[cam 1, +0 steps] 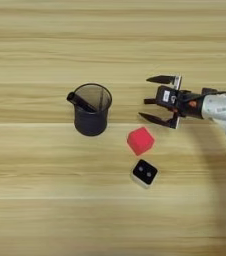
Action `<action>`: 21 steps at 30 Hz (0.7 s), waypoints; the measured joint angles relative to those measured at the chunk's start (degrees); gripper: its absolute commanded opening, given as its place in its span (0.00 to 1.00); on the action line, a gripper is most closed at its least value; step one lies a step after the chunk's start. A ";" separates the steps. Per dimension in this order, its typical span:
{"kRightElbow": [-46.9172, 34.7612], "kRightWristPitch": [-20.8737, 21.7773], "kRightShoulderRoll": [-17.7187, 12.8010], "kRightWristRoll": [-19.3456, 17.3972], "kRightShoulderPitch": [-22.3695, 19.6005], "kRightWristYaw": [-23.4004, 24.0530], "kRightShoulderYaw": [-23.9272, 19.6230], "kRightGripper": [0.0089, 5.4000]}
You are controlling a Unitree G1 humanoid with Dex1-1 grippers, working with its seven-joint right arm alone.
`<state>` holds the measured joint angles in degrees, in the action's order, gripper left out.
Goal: Move the objects on the table
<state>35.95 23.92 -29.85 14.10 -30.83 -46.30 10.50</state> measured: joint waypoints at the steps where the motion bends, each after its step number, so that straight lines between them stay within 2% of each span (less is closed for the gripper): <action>1: 0.34 -0.85 0.52 -0.16 -0.41 0.90 -0.42 1.00; 6: 1.23 -2.09 1.40 -1.65 -1.75 2.70 -2.28 1.00; 8: 1.21 -2.22 1.92 -3.32 -2.47 3.25 -3.55 1.00; 17: -6.24 -8.57 4.90 -14.93 -2.78 -0.76 -7.68 1.00; 21: -10.46 -11.28 5.40 -18.74 -2.60 -3.01 -8.54 1.00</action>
<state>25.49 12.64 -24.45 -4.64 -33.43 -49.31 1.96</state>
